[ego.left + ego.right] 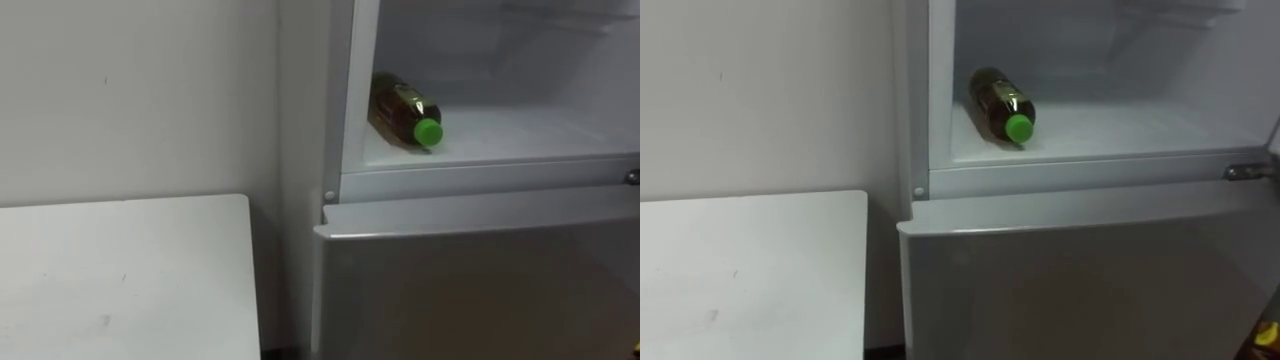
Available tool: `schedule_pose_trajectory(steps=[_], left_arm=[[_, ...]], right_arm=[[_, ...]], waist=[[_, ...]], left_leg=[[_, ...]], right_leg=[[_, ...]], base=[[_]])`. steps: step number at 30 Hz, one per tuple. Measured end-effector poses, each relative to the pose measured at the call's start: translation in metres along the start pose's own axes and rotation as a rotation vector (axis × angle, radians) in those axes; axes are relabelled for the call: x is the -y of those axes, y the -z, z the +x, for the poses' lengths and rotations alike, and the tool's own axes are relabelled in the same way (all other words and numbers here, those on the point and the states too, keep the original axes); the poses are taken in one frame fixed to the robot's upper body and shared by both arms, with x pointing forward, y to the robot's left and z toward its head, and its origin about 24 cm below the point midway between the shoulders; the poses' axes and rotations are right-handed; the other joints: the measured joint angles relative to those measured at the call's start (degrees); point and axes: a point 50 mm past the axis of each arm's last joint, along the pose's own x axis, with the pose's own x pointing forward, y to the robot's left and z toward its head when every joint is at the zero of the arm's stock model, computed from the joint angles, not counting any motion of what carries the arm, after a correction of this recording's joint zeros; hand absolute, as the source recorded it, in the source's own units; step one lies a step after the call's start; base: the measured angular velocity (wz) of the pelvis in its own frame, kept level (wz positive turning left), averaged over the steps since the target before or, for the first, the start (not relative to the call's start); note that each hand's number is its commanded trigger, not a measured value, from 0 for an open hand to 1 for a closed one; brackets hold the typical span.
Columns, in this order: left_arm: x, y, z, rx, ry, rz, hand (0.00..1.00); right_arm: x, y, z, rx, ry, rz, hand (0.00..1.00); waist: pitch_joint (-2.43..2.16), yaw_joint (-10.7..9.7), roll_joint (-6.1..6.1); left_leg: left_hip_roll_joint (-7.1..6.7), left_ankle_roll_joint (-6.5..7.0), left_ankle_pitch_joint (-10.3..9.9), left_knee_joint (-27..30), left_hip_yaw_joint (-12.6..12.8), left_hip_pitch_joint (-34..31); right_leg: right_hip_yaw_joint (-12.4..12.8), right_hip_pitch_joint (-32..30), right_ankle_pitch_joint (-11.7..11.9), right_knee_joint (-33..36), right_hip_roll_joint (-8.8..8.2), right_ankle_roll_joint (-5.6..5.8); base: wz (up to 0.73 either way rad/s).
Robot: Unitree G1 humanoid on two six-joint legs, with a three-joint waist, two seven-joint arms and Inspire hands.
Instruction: Put the bottle in the upper fridge
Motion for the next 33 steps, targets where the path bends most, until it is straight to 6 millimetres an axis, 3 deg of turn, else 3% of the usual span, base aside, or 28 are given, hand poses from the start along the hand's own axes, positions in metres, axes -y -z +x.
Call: schedule_pose_trajectory(steps=[13, 21, 27, 33], left_arm=[[0.001, 0.0, 0.0, -0.004, 0.005, 0.03, 0.0], [0.008, -0.008, 0.003, 0.006, 0.023, 0.07, 0.0], [0.014, -0.007, 0.003, 0.001, 0.047, 0.127, 0.0], [0.015, 0.0, 0.003, -0.038, 0.048, 0.128, 0.0]], right_arm=[[-0.014, 0.002, -0.011, -0.001, -0.104, -0.007, 0.0], [-0.039, -0.002, -0.03, 0.018, -0.198, 0.033, 0.0], [-0.056, -0.003, -0.044, -0.003, -0.314, 0.072, 0.0], [-0.068, -0.003, -0.053, -0.023, -0.387, 0.108, 0.0]], waist=[[0.16, 2.4, 0.19], [0.34, 3.7, 1.42], [0.16, 4.3, 2.28], [0.27, 5.3, 2.14]], left_leg=[[0.01, 0.0, 0.0, 0.1, 0.1, -0.1], [0.05, 0.0, 0.0, 0.0, -0.3, -0.2], [0.09, 0.0, 0.0, 0.0, -0.6, -0.2], [0.13, -0.01, 0.0, 0.1, -1.0, -0.2]], right_leg=[[0.0, 0.1, 0.0, -0.4, 0.06, 0.0], [0.0, 0.1, 0.1, -0.3, 0.14, -0.07], [-0.6, 0.2, 0.1, 0.0, 0.1, -0.18], [-0.9, 0.3, 0.2, -0.2, 0.08, -0.3]], base=[[0.0], [0.0], [0.02], [0.02]])
